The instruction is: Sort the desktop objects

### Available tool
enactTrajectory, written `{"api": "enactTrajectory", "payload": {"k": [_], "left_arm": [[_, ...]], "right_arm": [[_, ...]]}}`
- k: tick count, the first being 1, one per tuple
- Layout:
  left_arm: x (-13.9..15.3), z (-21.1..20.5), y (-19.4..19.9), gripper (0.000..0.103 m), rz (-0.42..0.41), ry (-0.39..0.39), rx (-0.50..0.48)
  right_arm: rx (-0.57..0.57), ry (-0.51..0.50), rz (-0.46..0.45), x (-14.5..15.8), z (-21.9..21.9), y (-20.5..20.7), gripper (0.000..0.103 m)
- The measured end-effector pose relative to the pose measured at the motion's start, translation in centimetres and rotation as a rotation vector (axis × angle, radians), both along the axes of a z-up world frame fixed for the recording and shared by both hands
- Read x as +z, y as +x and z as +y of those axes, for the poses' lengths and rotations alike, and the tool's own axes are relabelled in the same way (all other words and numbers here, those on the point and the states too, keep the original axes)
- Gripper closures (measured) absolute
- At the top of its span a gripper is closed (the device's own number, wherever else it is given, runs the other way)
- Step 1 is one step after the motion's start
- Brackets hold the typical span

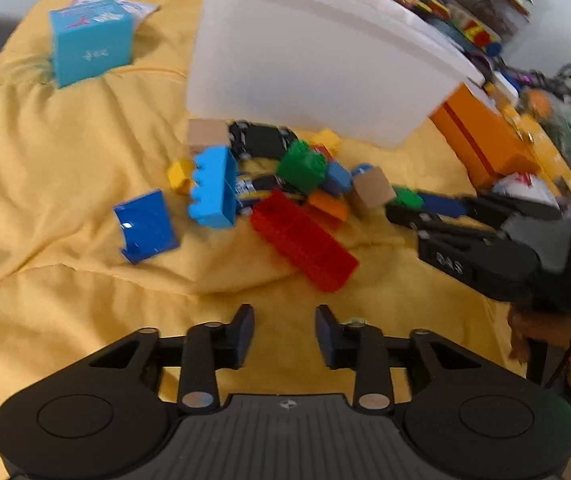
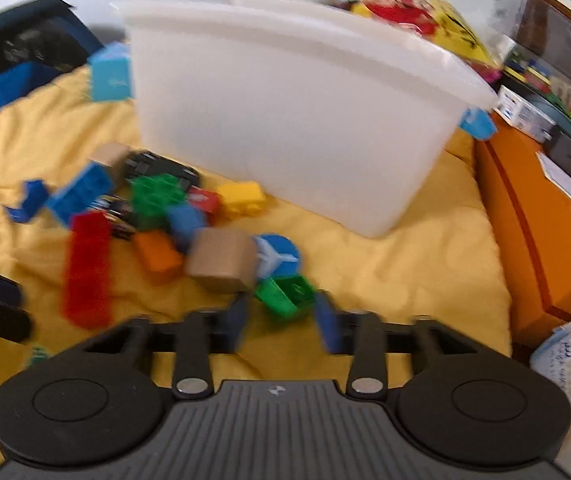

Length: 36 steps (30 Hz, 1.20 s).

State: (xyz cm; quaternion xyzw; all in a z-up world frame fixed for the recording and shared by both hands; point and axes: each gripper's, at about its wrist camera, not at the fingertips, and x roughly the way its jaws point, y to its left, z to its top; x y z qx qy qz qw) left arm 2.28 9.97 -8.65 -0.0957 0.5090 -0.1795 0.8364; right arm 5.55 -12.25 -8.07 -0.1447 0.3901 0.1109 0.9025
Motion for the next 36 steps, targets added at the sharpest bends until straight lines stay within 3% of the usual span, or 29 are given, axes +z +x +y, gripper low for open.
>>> {"api": "enactTrajectory", "payload": {"k": [3, 5, 10, 11, 12, 15, 17, 23, 25, 28, 31, 33, 36], "left_arm": [[0.6, -0.9, 0.5, 0.045, -0.002, -0.019, 0.031], [0.6, -2.1, 1.2, 0.044, 0.008, -0.025, 0.029], [-0.8, -2.8, 3.5, 0.044, 0.062, -0.083, 0.122], [-1.0, -2.8, 3.8, 0.048, 0.064, -0.1, 0.141], [-1.2, -2.8, 4.1, 0.065, 0.063, -0.098, 0.154], [-1.0, -3.2, 4.1, 0.071, 0.045, -0.049, 0.115], [-0.1, -3.6, 3.5, 0.071, 0.008, 0.029, 0.041], [2.2, -2.9, 1.5, 0.071, -0.122, 0.364, -0.107], [1.9, -2.9, 1.3, 0.071, -0.154, 0.487, -0.113], [0.5, -4.6, 1.1, 0.071, -0.178, 0.594, -0.164], [-0.1, -6.5, 0.0, 0.069, -0.226, 0.589, -0.233], [0.6, -7.0, -1.3, 0.058, -0.277, 0.516, -0.272], [1.3, -7.3, -3.1, 0.056, -0.307, 0.42, -0.327]], "right_arm": [[0.017, 0.042, -0.002, 1.0, -1.0, -1.4, 0.073], [0.039, 0.107, 0.009, 1.9, -1.5, -2.6, 0.073], [0.008, 0.362, 0.185, 2.5, -3.2, -4.8, 0.072], [-0.01, 0.409, 0.213, 2.2, -3.6, -5.0, 0.072], [-0.029, 0.463, 0.241, 1.8, -4.1, -4.9, 0.072], [-0.101, 0.65, 0.345, 0.5, -5.7, -4.7, 0.072], [-0.139, 0.7, 0.383, -0.2, -6.2, -4.6, 0.072], [-0.224, 0.643, 0.328, -0.3, -7.2, -4.5, 0.067], [-0.196, 0.531, 0.25, 0.5, -6.7, -4.7, 0.064], [-0.12, 0.332, 0.141, 1.7, -5.2, -5.3, 0.061], [-0.048, 0.218, 0.064, 2.6, -4.1, -6.0, 0.058], [-0.027, 0.213, 0.045, 3.3, -4.2, -6.1, 0.056], [0.01, 0.208, 0.023, 3.5, -3.9, -5.8, 0.053]]}}
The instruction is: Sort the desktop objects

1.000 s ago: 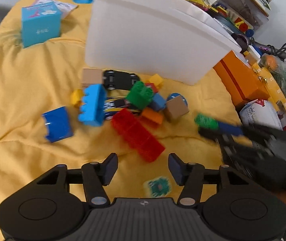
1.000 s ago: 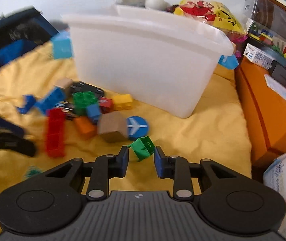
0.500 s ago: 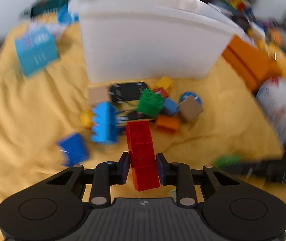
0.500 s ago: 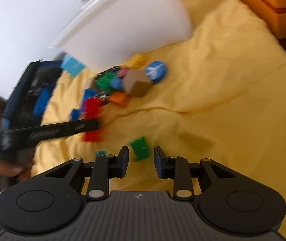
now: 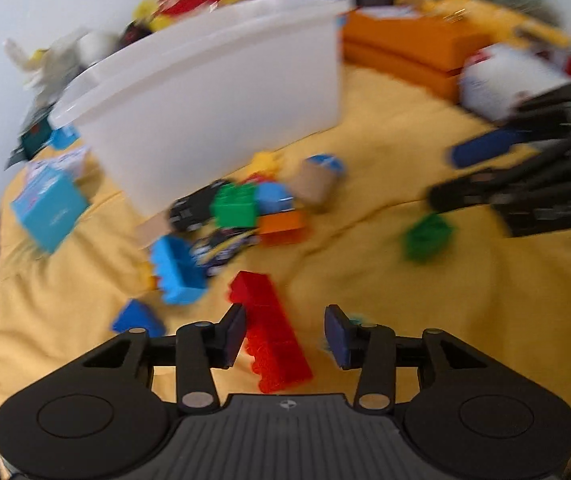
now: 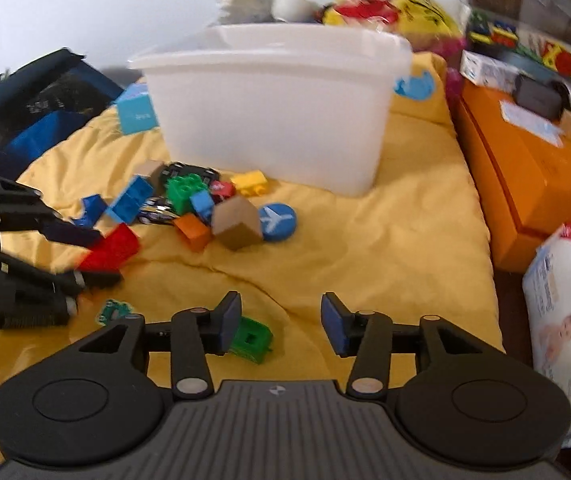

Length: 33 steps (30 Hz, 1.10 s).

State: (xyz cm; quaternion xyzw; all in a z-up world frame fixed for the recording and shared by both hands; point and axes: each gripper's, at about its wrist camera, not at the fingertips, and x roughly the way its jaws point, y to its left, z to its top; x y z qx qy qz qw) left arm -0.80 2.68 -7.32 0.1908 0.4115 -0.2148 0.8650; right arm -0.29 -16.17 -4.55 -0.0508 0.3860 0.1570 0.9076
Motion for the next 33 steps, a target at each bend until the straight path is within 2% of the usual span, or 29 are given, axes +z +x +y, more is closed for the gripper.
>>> {"api": "enactTrajectory", "payload": {"k": [4, 7, 9, 11, 12, 13, 15, 17, 22, 24, 26, 30, 33], "left_arm": [[1.1, 1.2, -0.9, 0.056, 0.034, -0.116, 0.013], [1.7, 2.7, -0.6, 0.055, 0.008, -0.128, 0.132], [1.5, 3.9, 0.2, 0.055, 0.023, -0.148, 0.222], [0.9, 5.5, 0.9, 0.055, 0.07, -0.207, 0.319], [0.5, 6.3, 1.3, 0.057, 0.106, -0.259, 0.357], [0.0, 7.2, 1.7, 0.057, 0.153, -0.327, 0.386], [-0.9, 8.1, 2.3, 0.059, 0.221, -0.426, 0.408], [-1.4, 7.7, 2.5, 0.059, 0.248, -0.457, 0.401], [-1.7, 4.1, 2.3, 0.064, 0.233, -0.35, 0.293], [-1.9, 3.5, 2.5, 0.071, 0.228, -0.347, 0.281], [-1.7, 3.5, 2.6, 0.071, 0.214, -0.331, 0.291], [-1.1, 3.6, 2.2, 0.071, 0.146, -0.175, 0.261], [-1.7, 4.2, 2.1, 0.074, 0.171, -0.176, 0.263]], "right_arm": [[0.045, -0.012, -0.01, 0.1, 0.8, -0.2, 0.052], [0.087, -0.067, -0.027, 0.2, 1.1, -0.8, 0.053], [0.137, -0.136, -0.041, 0.1, 1.5, -1.3, 0.055], [0.175, -0.187, -0.047, -0.2, 1.8, -1.6, 0.06], [0.192, -0.196, -0.045, -0.3, 1.9, -1.7, 0.066], [0.205, -0.192, -0.04, -0.5, 2.0, -1.7, 0.067], [0.209, -0.178, -0.027, -0.8, 2.1, -1.6, 0.067], [0.204, -0.169, -0.013, -1.1, 2.3, -1.4, 0.067], [0.2, -0.153, -0.012, -1.1, 2.5, -1.4, 0.067], [0.199, -0.149, -0.004, -1.3, 2.5, -1.2, 0.067], [0.205, -0.158, -0.001, -1.4, 2.6, -1.0, 0.067], [0.267, -0.191, -0.012, -1.4, 3.0, -1.3, 0.064], [0.331, -0.231, -0.015, -1.9, 3.3, -1.1, 0.063]]}}
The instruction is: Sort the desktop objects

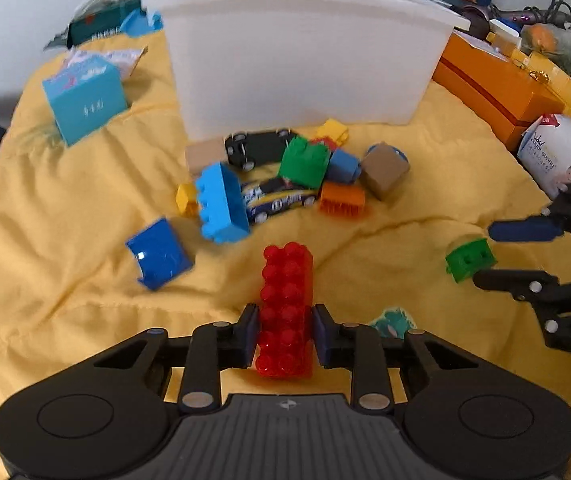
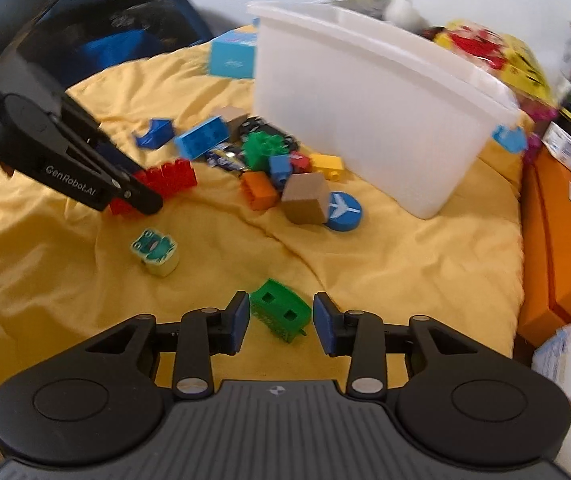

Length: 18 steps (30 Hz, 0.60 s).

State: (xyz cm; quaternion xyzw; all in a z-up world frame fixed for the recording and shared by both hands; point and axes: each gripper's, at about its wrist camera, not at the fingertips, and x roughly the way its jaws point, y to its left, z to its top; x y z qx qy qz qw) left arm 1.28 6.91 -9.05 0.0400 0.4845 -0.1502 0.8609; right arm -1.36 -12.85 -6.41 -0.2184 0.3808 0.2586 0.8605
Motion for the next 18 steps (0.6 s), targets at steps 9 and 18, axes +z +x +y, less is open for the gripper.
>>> {"api": "enactTrajectory", "payload": {"k": [9, 18], "left_arm": [[-0.2, -0.1, 0.0, 0.074, 0.008, -0.012, -0.014], [-0.3, -0.8, -0.1, 0.073, -0.011, 0.015, -0.025]], "right_arm": [[0.063, -0.004, 0.103, -1.4, -0.1, 1.7, 0.063], [-0.27, 0.147, 0.203, -1.5, -0.4, 1.7, 0.06]]}}
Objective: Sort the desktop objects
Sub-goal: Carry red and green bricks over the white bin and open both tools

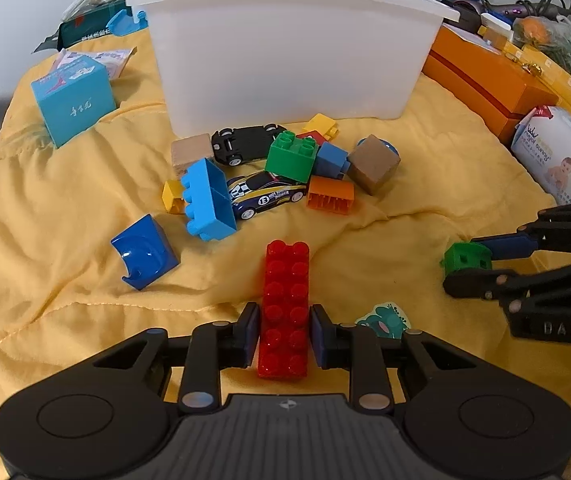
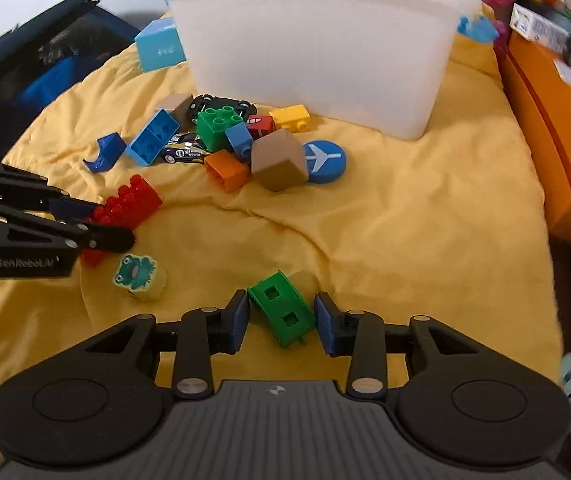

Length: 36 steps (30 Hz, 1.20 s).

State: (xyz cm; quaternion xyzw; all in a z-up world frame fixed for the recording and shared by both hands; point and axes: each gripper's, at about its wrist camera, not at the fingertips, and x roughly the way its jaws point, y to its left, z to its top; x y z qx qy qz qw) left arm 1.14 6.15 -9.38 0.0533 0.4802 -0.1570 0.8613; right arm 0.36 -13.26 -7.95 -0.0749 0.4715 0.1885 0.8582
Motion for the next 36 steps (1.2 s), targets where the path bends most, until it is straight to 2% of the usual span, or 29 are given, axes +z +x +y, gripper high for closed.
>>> {"api": "enactTrajectory", "payload": {"k": [2, 3, 7, 9, 12, 16, 19, 22, 25, 27, 30, 34, 36], "left_arm": [[0.0, 0.0, 0.0, 0.073, -0.003, 0.003, -0.005], [0.0, 0.0, -0.1, 0.073, -0.004, 0.006, -0.006], [0.5, 0.2, -0.2, 0.076, -0.006, -0.02, -0.004], [1.9, 0.6, -0.3, 0.076, -0.035, -0.04, 0.006], [5.1, 1.1, 0.0, 0.076, -0.119, -0.059, 0.016], [10.2, 1.6, 1.3, 0.075, -0.242, -0.103, 0.026], [13.4, 1.6, 2.5, 0.075, -0.34, -0.105, 0.021], [15.9, 1.4, 4.8, 0.075, -0.437, -0.099, 0.032], [17.6, 1.1, 7.3, 0.075, -0.493, -0.109, 0.039], [18.2, 0.5, 9.1, 0.075, -0.501, -0.119, 0.041], [17.7, -0.6, 11.7, 0.075, -0.493, -0.1, 0.054], [14.3, -2.0, 14.4, 0.075, -0.468, -0.003, 0.081], [12.7, -2.1, 15.2, 0.075, -0.415, -0.017, 0.091]], "right_arm": [[0.075, -0.036, -0.033, 0.1, 0.2, -0.2, 0.057], [0.105, -0.05, -0.046, 0.0, 0.1, -0.3, 0.059], [0.132, -0.074, -0.071, 0.2, 0.1, -0.6, 0.078], [0.127, -0.076, -0.1, 1.2, 0.2, -0.7, 0.079], [0.123, -0.061, -0.167, 3.5, 0.2, -0.2, 0.079], [0.1, -0.037, -0.304, 7.5, 0.2, 1.1, 0.079], [0.069, -0.009, -0.414, 10.5, 0.1, 2.5, 0.079], [0.04, 0.023, -0.505, 13.2, 0.2, 4.7, 0.079], [0.006, 0.031, -0.576, 15.0, 0.7, 7.2, 0.079], [-0.03, 0.05, -0.588, 15.3, 0.9, 9.1, 0.079], [-0.079, 0.071, -0.536, 14.7, 1.1, 12.2, 0.079], [-0.122, 0.069, -0.451, 12.8, 1.3, 14.7, 0.079], [-0.128, 0.047, -0.407, 11.4, 1.5, 15.6, 0.079]]}}
